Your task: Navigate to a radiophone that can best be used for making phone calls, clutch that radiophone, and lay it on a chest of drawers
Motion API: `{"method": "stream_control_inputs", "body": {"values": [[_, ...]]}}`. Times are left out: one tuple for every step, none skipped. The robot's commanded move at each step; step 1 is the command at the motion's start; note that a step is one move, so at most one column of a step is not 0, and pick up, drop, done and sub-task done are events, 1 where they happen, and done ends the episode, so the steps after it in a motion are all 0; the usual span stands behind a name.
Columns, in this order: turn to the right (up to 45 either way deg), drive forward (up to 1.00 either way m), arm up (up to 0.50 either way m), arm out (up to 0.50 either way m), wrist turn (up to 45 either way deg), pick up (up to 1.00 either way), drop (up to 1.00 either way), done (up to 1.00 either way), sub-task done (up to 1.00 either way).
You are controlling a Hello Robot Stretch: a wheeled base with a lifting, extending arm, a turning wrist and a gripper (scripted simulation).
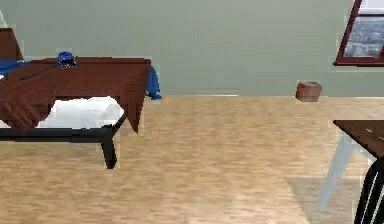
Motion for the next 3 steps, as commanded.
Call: {"method": "stream_control_inputs", "body": {"values": [[0.0,0.8,0.0,0.0,0.0,0.0,0.0,0.0,0.0],[33.0,0.0,0.0,0.0,0.0,0.0,0.0,0.0,0.0],[0.0,1.0,0.0,0.0,0.0,0.0,0.0,0.0,0.0]]}}
